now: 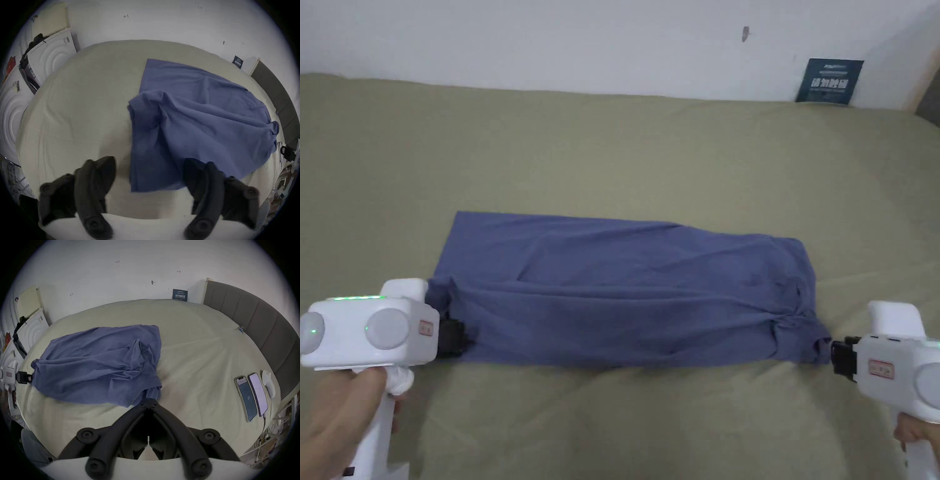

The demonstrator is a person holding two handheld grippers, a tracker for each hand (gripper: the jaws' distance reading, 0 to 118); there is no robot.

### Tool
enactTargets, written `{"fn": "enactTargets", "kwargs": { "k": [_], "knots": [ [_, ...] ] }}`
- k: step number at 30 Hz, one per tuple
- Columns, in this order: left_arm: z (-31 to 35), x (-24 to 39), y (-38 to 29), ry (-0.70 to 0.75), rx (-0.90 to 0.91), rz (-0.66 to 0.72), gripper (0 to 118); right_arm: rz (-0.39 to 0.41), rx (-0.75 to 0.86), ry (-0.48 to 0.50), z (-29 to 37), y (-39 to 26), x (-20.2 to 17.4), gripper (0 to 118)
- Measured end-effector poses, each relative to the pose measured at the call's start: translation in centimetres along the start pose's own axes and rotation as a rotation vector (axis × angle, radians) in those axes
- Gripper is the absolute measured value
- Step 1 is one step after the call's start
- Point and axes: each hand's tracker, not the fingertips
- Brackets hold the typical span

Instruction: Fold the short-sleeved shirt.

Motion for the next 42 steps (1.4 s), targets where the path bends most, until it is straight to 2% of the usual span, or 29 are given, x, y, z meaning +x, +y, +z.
{"fn": "enactTargets", "kwargs": {
  "k": [1, 2, 3, 4, 5, 6, 7, 9, 10, 11, 13, 14, 18, 22, 28, 42],
  "knots": [
    [0.3, 0.0, 0.5, 0.006, 0.015, -0.012, 3, 0.005, -0.005, 0.003, -0.2, 0.1, 0.2, 0],
    [0.4, 0.1, 0.6, 0.011, 0.036, -0.033, 4, 0.01, -0.003, 0.01, -0.1, 0.0, -0.3, 4],
    [0.3, 0.1, 0.6, 0.017, 0.053, -0.038, 4, 0.012, -0.005, 0.016, -0.3, 0.1, -0.3, 43],
    [0.0, -0.2, 0.8, 0.011, 0.038, -0.026, 4, 0.014, -0.006, 0.018, -0.6, 0.2, -0.3, 91],
    [0.3, -0.3, 0.9, -0.001, 0.024, -0.02, 4, 0.015, -0.015, 0.023, -1.1, 0.4, -0.1, 118],
    [0.2, -0.4, 0.9, 0.0, 0.026, -0.018, 4, 0.015, -0.051, 0.031, -1.7, 0.3, -0.5, 108],
    [0.1, -0.7, 1.0, -0.006, 0.024, -0.009, 4, -0.021, 0.044, 0.057, -2.4, 0.0, -0.5, 107],
    [0.4, -0.8, 1.2, -0.017, 0.023, 0.006, 4, 0.01, -0.058, 0.019, -4.6, -0.3, 0.3, 109],
    [0.3, -0.7, 1.3, -0.018, 0.024, 0.002, 4, 0.002, -0.071, 0.02, -4.2, 0.5, -0.6, 107],
    [0.2, -0.6, 1.3, -0.014, 0.023, -0.006, 4, -0.007, -0.069, 0.02, -4.3, 0.7, -0.8, 98],
    [0.4, -0.2, 1.3, -0.001, 0.026, -0.031, 4, -0.018, -0.091, 0.026, -5.1, 0.8, -0.4, 18],
    [0.4, -0.1, 1.4, 0.003, 0.024, -0.039, 4, -0.02, -0.088, 0.025, -5.3, 1.1, -0.3, 10],
    [0.8, -0.2, 1.6, 0.011, 0.025, -0.039, 4, -0.019, -0.077, 0.057, -4.0, 1.3, 0.0, 9],
    [1.7, -0.9, 1.9, 0.035, 0.037, -0.032, 4, 0.027, -0.079, 0.04, -2.8, 1.2, 0.0, 8],
    [3.2, -0.8, 1.1, 0.048, 0.041, -0.07, 3, 0.043, -0.065, 0.04, -0.6, 0.4, -0.2, 8],
    [8.3, -3.9, -5.9, -0.004, 0.026, -0.021, 3, 0.022, -0.078, 0.069, 6.3, -6.5, 0.7, 8]
  ]
}}
